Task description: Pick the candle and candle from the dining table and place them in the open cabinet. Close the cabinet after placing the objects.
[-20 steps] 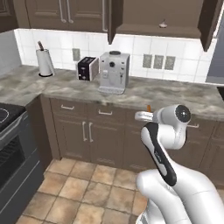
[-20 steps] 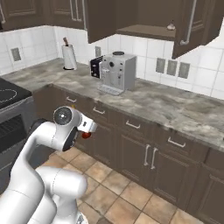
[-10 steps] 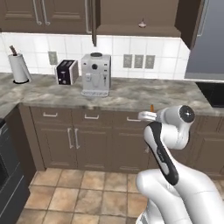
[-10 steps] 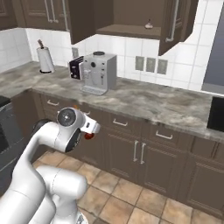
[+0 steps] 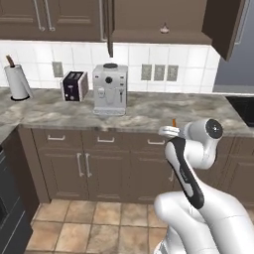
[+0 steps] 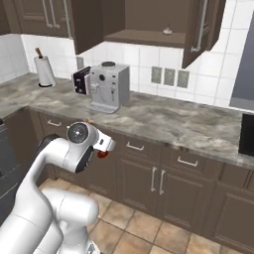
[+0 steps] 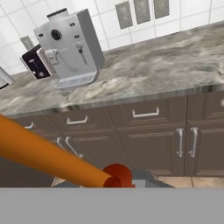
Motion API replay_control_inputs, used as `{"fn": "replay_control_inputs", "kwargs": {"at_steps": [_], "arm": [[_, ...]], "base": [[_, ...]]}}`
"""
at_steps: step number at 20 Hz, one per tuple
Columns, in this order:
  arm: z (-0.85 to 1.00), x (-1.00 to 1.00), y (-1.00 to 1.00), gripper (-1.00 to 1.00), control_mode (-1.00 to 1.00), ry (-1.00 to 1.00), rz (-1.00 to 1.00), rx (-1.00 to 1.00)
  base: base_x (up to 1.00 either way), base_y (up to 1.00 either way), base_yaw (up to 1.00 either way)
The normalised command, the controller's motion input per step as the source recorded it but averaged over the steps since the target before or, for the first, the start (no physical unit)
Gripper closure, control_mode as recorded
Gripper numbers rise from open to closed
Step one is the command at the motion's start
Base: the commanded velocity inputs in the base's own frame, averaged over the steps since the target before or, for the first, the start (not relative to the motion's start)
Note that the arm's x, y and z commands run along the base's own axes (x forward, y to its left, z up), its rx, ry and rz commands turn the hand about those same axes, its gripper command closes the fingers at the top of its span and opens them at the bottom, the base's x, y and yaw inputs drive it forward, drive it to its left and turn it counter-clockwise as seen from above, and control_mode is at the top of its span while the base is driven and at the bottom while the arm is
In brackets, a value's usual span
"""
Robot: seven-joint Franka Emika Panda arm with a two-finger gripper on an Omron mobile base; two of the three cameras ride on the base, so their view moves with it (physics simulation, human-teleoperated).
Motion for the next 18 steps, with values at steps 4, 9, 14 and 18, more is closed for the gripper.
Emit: {"fn": "replay_control_inputs", "kwargs": {"at_steps": [4,9,14,18], "arm": [[0.0,0.0,0.0,1.0,1.0,0.0,0.0,0.0],[0.0,0.0,0.0,1.0,1.0,0.0,0.0,0.0],[0.0,0.0,0.0,1.0,1.0,0.0,0.0,0.0],[0.0,0.0,0.0,1.0,1.0,0.0,0.0,0.0]], "base": [[0.29,0.11,-0.12],[0.3,0.03,-0.15],[0.55,0.02,-0.11],[0.58,0.03,-0.1]]}}
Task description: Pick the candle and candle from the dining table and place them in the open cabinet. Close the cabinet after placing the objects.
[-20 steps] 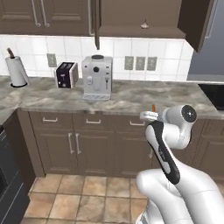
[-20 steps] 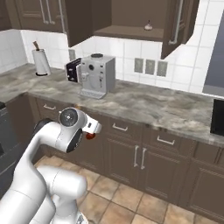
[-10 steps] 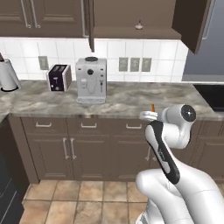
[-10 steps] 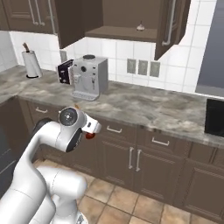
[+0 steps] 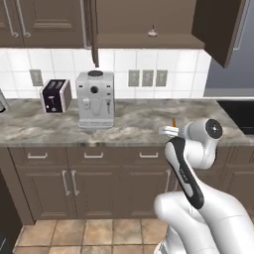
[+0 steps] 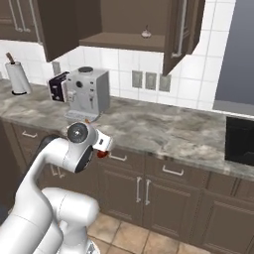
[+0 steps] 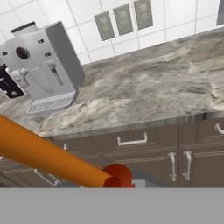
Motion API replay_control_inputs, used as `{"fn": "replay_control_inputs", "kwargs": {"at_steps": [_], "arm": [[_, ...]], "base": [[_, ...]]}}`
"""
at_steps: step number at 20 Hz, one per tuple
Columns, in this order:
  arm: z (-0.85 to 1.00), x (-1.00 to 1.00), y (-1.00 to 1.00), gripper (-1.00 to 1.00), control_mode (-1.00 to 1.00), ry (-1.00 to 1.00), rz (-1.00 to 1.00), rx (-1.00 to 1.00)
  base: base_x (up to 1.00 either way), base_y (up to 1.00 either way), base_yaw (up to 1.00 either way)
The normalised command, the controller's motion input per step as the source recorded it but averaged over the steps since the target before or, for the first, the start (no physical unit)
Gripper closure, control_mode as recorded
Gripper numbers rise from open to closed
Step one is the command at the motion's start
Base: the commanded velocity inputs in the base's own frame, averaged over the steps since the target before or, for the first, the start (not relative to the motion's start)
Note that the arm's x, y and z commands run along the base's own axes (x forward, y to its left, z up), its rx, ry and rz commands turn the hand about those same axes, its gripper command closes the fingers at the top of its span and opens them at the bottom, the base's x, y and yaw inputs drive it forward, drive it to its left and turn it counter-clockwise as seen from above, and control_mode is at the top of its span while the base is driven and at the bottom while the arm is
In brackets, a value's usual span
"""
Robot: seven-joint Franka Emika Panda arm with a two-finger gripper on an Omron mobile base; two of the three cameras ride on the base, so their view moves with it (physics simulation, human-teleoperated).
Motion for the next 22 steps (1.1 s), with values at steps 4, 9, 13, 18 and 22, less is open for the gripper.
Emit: {"fn": "replay_control_inputs", "kwargs": {"at_steps": [4,9,13,18,22], "arm": [[0.0,0.0,0.0,1.0,1.0,0.0,0.0,0.0],[0.0,0.0,0.0,1.0,1.0,0.0,0.0,0.0],[0.0,0.0,0.0,1.0,1.0,0.0,0.0,0.0],[0.0,0.0,0.0,1.0,1.0,0.0,0.0,0.0],[0.0,0.0,0.0,1.0,1.0,0.0,0.0,0.0]], "base": [[0.59,0.08,-0.09],[0.58,0.11,-0.09],[0.52,0.16,-0.08],[0.5,0.18,-0.08],[0.36,0.21,-0.07]]}}
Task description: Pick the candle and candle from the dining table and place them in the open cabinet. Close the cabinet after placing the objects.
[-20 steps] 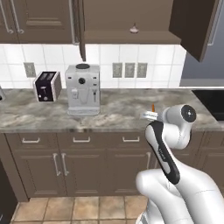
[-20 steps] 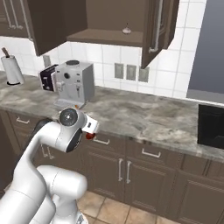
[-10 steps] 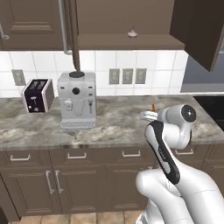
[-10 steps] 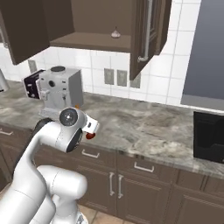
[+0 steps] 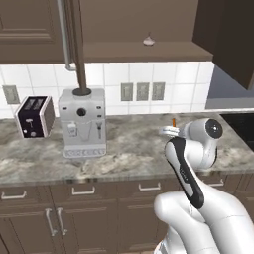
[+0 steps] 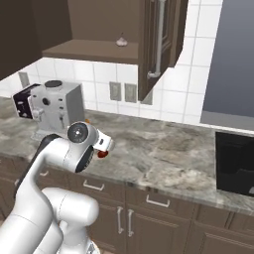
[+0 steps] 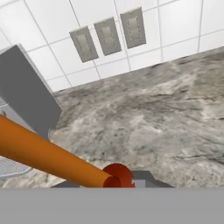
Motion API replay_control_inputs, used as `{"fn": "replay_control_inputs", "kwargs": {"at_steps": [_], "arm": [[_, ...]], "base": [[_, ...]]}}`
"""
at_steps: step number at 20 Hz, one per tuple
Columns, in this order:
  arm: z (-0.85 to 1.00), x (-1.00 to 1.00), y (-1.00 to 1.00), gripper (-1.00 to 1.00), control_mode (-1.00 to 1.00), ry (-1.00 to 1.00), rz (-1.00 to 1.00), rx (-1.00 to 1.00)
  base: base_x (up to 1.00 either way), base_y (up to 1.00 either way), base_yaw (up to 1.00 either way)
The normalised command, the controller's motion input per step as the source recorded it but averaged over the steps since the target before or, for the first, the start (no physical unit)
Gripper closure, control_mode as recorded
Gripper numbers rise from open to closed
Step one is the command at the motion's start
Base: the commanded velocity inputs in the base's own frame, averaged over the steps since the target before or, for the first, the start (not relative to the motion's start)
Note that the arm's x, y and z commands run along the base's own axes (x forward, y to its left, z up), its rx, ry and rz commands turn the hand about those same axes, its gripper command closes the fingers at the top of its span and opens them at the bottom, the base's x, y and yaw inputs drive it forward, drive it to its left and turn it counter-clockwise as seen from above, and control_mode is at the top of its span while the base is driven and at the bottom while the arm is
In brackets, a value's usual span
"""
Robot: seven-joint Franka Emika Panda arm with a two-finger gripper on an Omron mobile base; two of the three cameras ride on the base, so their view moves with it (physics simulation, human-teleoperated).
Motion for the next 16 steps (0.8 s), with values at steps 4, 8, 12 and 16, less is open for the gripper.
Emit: {"fn": "replay_control_inputs", "kwargs": {"at_steps": [4,8,12,16], "arm": [[0.0,0.0,0.0,1.0,1.0,0.0,0.0,0.0],[0.0,0.0,0.0,1.0,1.0,0.0,0.0,0.0],[0.0,0.0,0.0,1.0,1.0,0.0,0.0,0.0],[0.0,0.0,0.0,1.0,1.0,0.0,0.0,0.0]], "base": [[0.23,0.22,-0.05],[0.31,0.19,-0.05],[0.46,0.16,-0.07],[0.38,0.19,-0.04]]}}
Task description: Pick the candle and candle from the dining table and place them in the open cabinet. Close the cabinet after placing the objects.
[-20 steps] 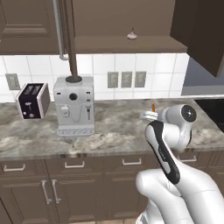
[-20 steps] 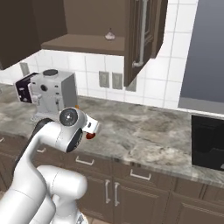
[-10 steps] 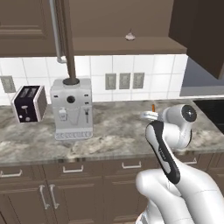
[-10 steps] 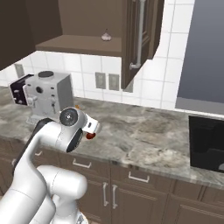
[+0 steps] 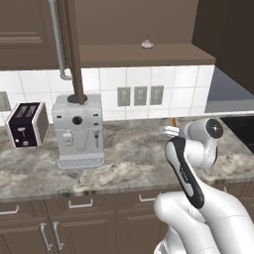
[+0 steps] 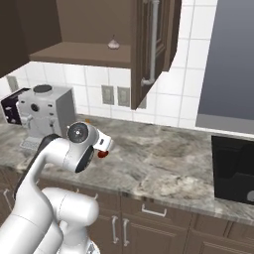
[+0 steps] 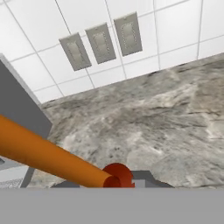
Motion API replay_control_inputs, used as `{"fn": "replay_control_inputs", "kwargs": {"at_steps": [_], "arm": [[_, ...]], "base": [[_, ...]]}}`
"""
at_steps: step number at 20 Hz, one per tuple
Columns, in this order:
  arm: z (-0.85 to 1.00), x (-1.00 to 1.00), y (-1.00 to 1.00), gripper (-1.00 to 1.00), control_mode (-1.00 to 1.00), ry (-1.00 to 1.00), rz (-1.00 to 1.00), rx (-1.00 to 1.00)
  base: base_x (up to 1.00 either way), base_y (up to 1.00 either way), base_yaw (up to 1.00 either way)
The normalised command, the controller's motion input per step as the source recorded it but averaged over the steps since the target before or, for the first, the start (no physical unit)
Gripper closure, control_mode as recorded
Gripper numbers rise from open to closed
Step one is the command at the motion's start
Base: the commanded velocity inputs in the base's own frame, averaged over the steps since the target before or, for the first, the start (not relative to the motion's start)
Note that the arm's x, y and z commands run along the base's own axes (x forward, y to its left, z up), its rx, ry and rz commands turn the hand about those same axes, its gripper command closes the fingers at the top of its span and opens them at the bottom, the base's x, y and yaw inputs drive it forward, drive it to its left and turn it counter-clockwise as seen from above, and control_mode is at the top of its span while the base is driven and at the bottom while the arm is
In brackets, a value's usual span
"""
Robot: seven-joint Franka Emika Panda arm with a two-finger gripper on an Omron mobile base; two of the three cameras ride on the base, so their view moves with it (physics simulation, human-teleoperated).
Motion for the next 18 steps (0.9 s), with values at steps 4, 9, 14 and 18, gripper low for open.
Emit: {"fn": "replay_control_inputs", "kwargs": {"at_steps": [4,9,14,18], "arm": [[0.0,0.0,0.0,1.0,1.0,0.0,0.0,0.0],[0.0,0.0,0.0,1.0,1.0,0.0,0.0,0.0],[0.03,0.0,0.0,1.0,-1.0,-0.01,0.0,0.0],[0.51,-0.05,0.02,1.0,-1.0,-0.16,0.0,0.0]], "base": [[0.1,0.13,-0.01],[0.0,0.06,0.0],[0.0,0.04,0.0],[0.0,0.0,0.0]]}}
